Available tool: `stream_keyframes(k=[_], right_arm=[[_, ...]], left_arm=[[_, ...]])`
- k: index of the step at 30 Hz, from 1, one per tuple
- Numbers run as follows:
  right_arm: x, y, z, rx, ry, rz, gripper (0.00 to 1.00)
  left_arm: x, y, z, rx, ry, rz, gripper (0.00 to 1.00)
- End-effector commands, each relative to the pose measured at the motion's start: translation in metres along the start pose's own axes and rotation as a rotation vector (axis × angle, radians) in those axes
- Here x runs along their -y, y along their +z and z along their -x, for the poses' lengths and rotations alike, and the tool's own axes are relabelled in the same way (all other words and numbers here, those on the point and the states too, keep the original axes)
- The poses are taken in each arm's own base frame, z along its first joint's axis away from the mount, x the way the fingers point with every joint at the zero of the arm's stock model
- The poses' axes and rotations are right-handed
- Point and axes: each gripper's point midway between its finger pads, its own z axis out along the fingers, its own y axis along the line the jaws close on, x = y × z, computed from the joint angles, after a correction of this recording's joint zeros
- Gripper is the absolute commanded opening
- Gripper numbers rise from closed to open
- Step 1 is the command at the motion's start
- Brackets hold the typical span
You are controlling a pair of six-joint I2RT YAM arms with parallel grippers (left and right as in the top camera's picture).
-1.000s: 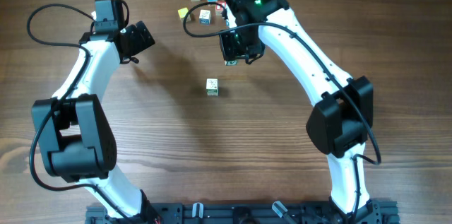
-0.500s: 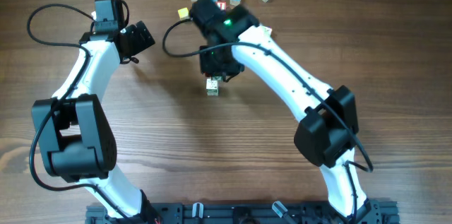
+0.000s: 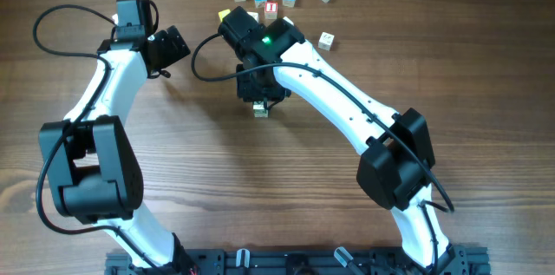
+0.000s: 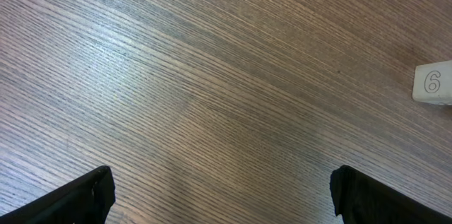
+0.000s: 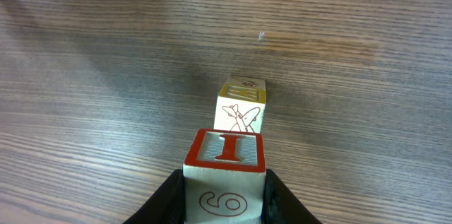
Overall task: Form a tower
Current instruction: 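Lower the red-edged I block onto the stack and align it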
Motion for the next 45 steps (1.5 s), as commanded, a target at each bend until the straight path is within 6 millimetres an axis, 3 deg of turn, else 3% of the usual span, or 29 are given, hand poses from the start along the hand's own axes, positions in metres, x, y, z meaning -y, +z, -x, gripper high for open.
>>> stream_keyframes(k=[1, 6, 11, 30, 45], right_arm=[[0.003, 0.001, 0.001, 0.015, 0.014, -0.024, 0.11], [0.009, 0.001, 0.009, 0.085, 0.069, -0.089, 0.11], [-0.001, 0.002, 0.002, 0.085, 0.053, -0.081, 0.11], [0.003, 0.03, -0.003, 0.042, 0.12, -0.118, 0.11], [0.005, 0.032, -0.002, 0.045, 0.117, -0.132, 0.15]], left_arm=[[-0.001, 0.002, 0.003, 0.004, 0.004, 0.006, 1.0], [-0.001, 0.002, 0.003, 0.004, 0.004, 0.006, 1.0], [-0.001, 0.002, 0.003, 0.004, 0.004, 0.006, 1.0], [-0.001, 0.002, 0.003, 0.004, 0.004, 0.006, 1.0], [-0.001, 0.002, 0.003, 0.004, 0.004, 0.006, 1.0]])
